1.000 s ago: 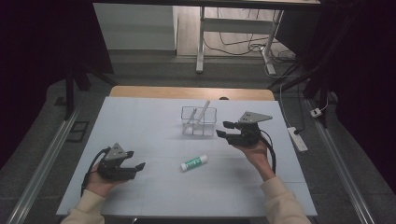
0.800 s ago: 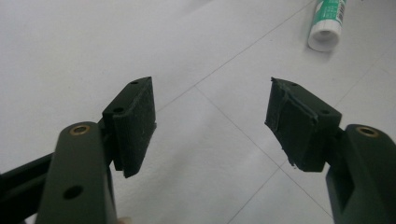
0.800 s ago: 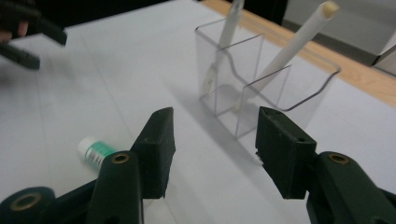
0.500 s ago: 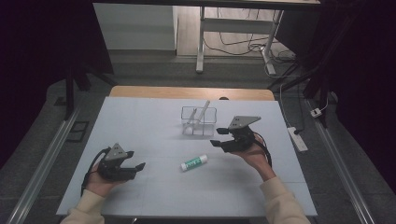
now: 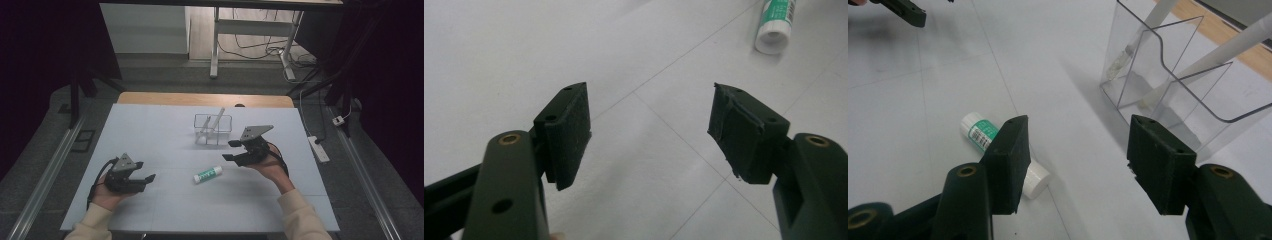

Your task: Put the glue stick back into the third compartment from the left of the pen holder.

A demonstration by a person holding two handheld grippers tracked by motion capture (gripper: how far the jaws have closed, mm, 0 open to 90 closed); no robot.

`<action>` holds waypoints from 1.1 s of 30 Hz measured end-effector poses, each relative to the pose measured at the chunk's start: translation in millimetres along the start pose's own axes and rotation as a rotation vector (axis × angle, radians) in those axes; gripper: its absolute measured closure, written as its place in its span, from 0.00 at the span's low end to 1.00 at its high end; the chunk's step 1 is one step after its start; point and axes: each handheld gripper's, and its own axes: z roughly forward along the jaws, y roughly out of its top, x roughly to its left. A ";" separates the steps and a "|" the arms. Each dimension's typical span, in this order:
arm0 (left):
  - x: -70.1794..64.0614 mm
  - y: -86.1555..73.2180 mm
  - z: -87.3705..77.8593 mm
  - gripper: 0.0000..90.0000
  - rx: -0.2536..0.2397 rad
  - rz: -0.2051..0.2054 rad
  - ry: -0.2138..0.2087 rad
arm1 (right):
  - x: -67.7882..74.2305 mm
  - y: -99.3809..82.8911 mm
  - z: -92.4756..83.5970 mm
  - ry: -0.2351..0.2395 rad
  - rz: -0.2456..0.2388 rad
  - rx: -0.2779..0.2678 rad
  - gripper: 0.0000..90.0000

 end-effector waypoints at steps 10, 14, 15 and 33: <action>-0.7 0.2 -0.3 0.37 -0.001 0.003 -0.001 | 4.9 0.0 12.3 0.054 -0.030 0.069 0.45; -0.5 0.1 -0.1 0.37 0.000 0.003 -0.002 | 7.4 1.1 17.9 0.071 -0.050 0.105 0.44; -0.6 0.1 -0.1 0.37 0.000 0.003 -0.002 | 7.7 0.9 19.5 0.076 -0.056 0.110 0.43; -1.3 0.1 0.9 0.37 0.005 0.008 -0.001 | 17.8 2.5 49.1 0.123 -0.162 0.253 0.37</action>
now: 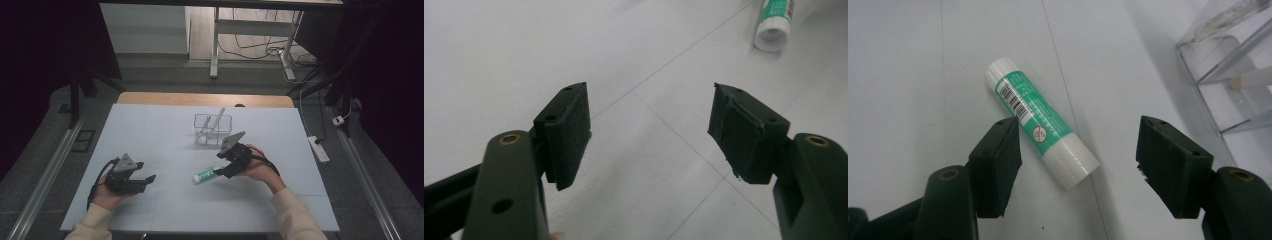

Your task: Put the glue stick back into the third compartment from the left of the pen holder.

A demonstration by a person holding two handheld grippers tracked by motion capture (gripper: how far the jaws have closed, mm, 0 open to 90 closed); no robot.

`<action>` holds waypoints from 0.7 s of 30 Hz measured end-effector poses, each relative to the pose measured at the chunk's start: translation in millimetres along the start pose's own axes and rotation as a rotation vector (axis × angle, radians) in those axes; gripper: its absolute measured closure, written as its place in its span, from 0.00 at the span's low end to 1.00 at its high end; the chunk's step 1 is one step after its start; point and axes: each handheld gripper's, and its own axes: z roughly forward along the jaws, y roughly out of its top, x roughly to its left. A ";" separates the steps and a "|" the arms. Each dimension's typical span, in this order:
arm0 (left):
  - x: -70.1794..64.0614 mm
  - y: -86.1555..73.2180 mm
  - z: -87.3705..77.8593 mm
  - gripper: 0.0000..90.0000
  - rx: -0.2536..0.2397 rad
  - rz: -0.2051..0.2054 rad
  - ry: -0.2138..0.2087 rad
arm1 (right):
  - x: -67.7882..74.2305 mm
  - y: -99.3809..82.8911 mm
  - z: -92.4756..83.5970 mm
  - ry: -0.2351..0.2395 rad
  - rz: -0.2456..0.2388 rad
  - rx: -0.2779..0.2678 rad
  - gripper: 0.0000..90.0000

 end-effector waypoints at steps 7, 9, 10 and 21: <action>-0.4 0.0 0.3 0.36 0.004 0.001 0.003 | -3.0 2.2 16.0 0.044 -0.034 0.061 0.38; -0.2 0.0 0.4 0.36 0.004 0.001 0.003 | -3.9 2.5 17.8 0.050 -0.043 0.072 0.39; -0.1 0.0 0.5 0.36 0.004 0.000 0.003 | -4.0 2.3 22.1 0.062 -0.050 0.088 0.39; -0.3 -0.1 0.8 0.36 0.008 0.003 0.002 | -5.3 -3.2 33.3 0.107 -0.087 0.129 0.52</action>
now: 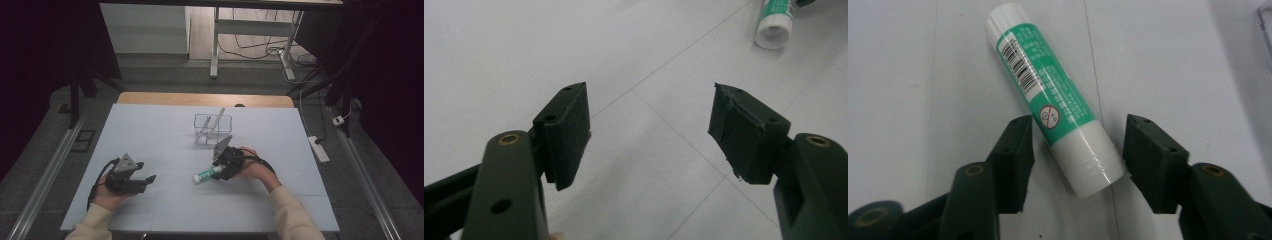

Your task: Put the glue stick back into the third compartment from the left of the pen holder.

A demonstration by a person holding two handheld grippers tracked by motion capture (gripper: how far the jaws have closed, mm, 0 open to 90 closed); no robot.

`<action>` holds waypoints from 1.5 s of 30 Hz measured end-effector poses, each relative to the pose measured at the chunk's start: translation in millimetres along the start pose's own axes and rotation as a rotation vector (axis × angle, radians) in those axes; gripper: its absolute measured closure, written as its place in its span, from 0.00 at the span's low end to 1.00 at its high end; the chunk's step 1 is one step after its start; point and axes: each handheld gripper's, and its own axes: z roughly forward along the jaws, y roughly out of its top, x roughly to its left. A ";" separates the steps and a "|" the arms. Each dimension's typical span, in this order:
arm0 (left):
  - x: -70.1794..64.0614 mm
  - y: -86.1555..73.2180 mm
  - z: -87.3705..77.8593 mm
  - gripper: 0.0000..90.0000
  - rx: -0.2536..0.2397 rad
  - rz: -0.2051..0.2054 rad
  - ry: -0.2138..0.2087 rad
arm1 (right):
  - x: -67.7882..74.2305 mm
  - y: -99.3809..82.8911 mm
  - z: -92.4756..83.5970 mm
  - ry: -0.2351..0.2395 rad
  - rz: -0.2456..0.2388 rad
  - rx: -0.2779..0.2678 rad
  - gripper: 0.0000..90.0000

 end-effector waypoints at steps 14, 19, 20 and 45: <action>-0.5 0.3 0.1 0.36 -0.001 0.003 0.001 | 0.3 -1.8 -3.3 0.050 -0.070 -0.029 0.71; -3.9 2.9 -0.1 0.37 -0.009 0.012 0.000 | 2.4 1.8 -10.3 0.019 -0.057 -0.042 0.71; -4.7 3.7 -0.1 0.37 -0.011 0.014 -0.001 | 2.6 2.5 -12.4 0.018 -0.052 -0.043 0.71; -33.0 29.6 3.6 0.35 -0.035 0.141 -0.027 | 16.1 0.4 -37.6 -0.016 0.099 -0.146 0.72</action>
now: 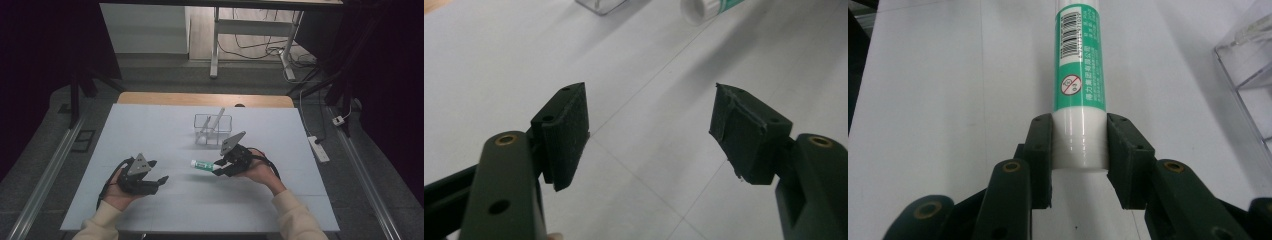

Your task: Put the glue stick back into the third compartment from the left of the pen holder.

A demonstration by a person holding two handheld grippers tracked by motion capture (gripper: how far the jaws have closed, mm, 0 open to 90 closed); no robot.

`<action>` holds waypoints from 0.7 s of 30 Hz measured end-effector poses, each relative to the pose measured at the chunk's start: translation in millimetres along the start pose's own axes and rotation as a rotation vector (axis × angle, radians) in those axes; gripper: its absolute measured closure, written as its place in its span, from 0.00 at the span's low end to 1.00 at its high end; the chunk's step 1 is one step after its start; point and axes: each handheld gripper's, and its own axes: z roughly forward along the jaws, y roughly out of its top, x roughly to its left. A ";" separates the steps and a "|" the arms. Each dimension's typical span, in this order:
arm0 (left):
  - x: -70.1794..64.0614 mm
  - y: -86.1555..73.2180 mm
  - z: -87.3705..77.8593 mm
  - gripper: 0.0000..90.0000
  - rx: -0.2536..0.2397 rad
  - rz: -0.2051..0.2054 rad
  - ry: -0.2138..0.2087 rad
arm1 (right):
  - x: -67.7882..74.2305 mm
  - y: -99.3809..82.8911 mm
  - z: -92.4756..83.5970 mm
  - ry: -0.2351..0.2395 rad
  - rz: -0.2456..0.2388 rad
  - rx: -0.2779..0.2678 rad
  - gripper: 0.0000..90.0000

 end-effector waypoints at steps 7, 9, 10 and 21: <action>-10.7 14.9 6.0 0.32 -0.013 0.055 -0.017 | -0.2 -2.8 -1.2 0.002 0.023 -0.006 0.71; -13.2 19.2 8.6 0.32 -0.012 0.068 -0.019 | -0.2 -2.9 -1.6 0.004 0.026 -0.010 0.72; -14.2 21.3 9.8 0.32 -0.011 0.075 -0.019 | -0.2 -2.7 -1.7 0.006 0.027 -0.012 0.71; -24.1 35.8 25.0 0.31 0.008 0.128 -0.028 | 1.2 -0.8 1.7 0.019 0.035 -0.009 0.72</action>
